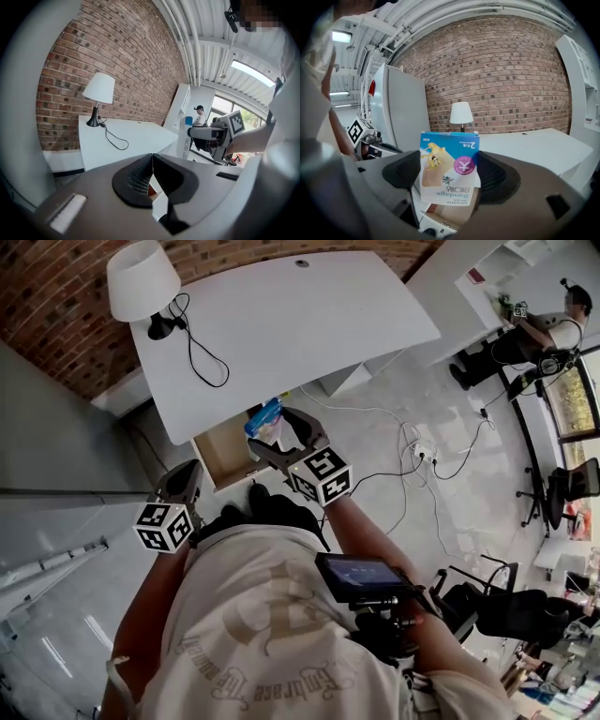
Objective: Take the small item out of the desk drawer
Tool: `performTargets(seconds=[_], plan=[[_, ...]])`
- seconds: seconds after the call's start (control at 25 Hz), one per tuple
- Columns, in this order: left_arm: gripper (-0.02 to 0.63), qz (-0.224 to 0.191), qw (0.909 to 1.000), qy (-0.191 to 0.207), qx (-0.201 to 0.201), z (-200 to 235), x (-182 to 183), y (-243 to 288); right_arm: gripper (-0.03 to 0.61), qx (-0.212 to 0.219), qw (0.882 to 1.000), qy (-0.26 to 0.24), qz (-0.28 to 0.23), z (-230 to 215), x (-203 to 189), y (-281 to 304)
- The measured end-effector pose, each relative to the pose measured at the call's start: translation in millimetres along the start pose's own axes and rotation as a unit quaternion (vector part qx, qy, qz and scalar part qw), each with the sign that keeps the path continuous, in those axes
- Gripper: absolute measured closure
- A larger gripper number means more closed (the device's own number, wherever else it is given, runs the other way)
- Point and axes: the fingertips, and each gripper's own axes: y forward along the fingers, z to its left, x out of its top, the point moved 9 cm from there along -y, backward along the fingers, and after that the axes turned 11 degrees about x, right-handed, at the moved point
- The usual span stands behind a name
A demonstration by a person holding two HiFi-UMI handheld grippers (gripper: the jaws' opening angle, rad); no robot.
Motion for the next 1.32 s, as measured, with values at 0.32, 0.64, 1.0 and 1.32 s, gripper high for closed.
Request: performTargets(seconds=[0.32,0.64,1.0,1.32], plan=[[0.607,-0.011,0.9997,0.016,-0.013,-3.5,14.4,5.6,0.238,-0.015,1.000,-0.007,-0.005,2.0,0.7,-11.3],[0.607,-0.010,0.9997,0.017,-0.015,-2.1,12.1,5.8,0.238,-0.025,1.000,-0.006,-0.008,3.3,1.3,-14.9],[0.607,-0.006,0.9999,0.009,-0.013,2.9,3.4,-0.3,0.238,-0.026,1.000,-0.005,0.004,6.3,1.2,-8.9],[0.607,-0.001,0.9999,0.006,-0.013,12.1,-5.9,-7.0,0.238,-0.029,1.000,-0.003,0.008,14.4,-3.6,-2.9]])
